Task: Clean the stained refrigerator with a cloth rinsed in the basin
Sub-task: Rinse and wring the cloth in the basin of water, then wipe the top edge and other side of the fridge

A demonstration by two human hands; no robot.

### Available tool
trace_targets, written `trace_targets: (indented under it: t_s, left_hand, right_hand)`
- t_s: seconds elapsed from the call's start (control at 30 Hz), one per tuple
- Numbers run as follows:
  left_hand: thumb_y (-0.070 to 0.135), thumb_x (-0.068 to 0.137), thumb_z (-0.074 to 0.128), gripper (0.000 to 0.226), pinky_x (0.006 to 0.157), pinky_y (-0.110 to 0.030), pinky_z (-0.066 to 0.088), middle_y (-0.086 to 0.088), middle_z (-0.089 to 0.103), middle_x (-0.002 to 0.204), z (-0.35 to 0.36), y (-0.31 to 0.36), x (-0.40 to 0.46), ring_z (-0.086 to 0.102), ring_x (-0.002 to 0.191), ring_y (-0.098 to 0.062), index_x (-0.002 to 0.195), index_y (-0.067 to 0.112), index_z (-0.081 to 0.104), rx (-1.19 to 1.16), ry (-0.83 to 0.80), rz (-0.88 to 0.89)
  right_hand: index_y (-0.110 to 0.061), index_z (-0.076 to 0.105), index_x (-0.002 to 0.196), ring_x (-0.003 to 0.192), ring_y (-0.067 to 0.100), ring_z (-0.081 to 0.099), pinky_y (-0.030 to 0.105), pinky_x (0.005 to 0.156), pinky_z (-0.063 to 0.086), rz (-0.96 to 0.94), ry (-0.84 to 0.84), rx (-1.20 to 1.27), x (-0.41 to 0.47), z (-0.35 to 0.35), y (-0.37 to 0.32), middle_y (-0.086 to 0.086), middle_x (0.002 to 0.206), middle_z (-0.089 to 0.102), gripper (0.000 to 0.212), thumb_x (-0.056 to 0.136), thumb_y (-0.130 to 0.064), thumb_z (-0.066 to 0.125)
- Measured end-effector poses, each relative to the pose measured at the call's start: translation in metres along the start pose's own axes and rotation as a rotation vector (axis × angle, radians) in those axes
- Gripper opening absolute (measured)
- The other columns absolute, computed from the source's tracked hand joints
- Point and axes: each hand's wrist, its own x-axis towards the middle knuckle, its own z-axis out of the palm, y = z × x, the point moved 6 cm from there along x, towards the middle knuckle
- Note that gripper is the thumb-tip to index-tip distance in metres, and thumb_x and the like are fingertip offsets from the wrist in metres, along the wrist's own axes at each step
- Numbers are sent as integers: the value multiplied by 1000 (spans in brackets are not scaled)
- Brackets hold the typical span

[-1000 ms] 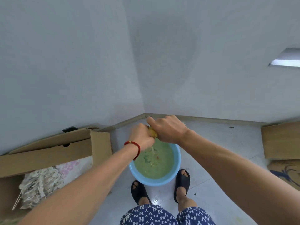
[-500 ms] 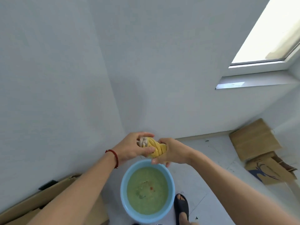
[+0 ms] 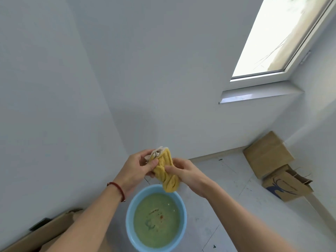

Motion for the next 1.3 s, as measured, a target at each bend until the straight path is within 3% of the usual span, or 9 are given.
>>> trace_targets:
  t_s: [0.07, 0.2, 0.37, 0.6, 0.7, 0.8, 1.03, 1.2, 1.3]
  left_hand:
    - [21, 95, 70, 29, 80, -54, 54, -28, 69, 111, 21, 5, -1, 62, 86, -34, 123, 30, 71, -10, 0, 9]
    - [6, 94, 69, 45, 87, -60, 52, -21, 70, 119, 64, 13, -5, 61, 94, -33, 132, 29, 66, -31, -23, -9]
    - [-2, 91, 67, 33, 99, -72, 45, -31, 68, 114, 96, 9, -9, 65, 100, -40, 120, 11, 72, -219, 101, -133]
    - [11, 100, 57, 20, 86, -52, 59, -20, 70, 101, 149, 34, -4, 70, 93, -28, 110, 1, 71, -90, -69, -137]
    - [34, 97, 55, 34, 84, -35, 59, -8, 74, 109, 196, 51, -3, 69, 105, -21, 108, 7, 74, 59, -247, -94]
    - [45, 96, 65, 35, 89, -38, 60, -6, 77, 102, 249, 70, -1, 72, 100, -20, 104, 13, 75, 359, -245, 144]
    - [25, 103, 57, 33, 83, -27, 51, -7, 61, 82, 353, 121, 10, 60, 82, -16, 88, -5, 60, 93, -369, 288]
    - [30, 101, 60, 43, 69, -30, 47, -9, 53, 79, 447, 152, 10, 54, 75, -19, 87, -10, 55, 97, -533, 341]
    - [30, 100, 60, 42, 66, -36, 46, -12, 55, 76, 515, 156, 5, 54, 70, -23, 85, -9, 58, 230, -653, 353]
  right_hand:
    - [-23, 74, 115, 110, 34, 71, 63, 102, 52, -35, 58, 24, -14, -17, 1, 7, 112, 77, 43, 92, -58, 68]
    - [-14, 69, 118, 100, 40, 72, 65, 92, 55, -157, 186, 169, -42, -64, 6, 17, 110, 75, 19, 103, -25, 62]
    - [-3, 55, 115, 93, 30, 68, 47, 79, 53, -201, 241, 406, -70, -102, 10, 13, 105, 75, 20, 101, -12, 65]
    - [-1, 57, 142, 127, 41, 62, 51, 105, 53, -205, -30, 671, -106, -130, 10, 25, 139, 63, 52, 97, -25, 68]
    - [-11, 63, 136, 119, 36, 68, 50, 101, 57, -241, 156, 485, -127, -157, 13, 21, 131, 67, 50, 90, -23, 80]
    - [-22, 65, 128, 111, 30, 72, 46, 94, 60, -284, 298, 348, -158, -190, 18, 12, 122, 71, 46, 86, -24, 84]
    - [-14, 62, 134, 100, 29, 73, 52, 95, 59, -233, 608, 706, -253, -309, 91, 15, 118, 74, 32, 102, -13, 63]
    - [-18, 51, 140, 107, 23, 64, 40, 90, 59, 239, 983, -63, -315, -362, 124, 6, 128, 61, 41, 102, -32, 62]
    - [-27, 59, 131, 115, 13, 64, 31, 96, 53, -83, 1059, -19, -343, -374, 97, -5, 125, 67, 32, 100, -34, 63]
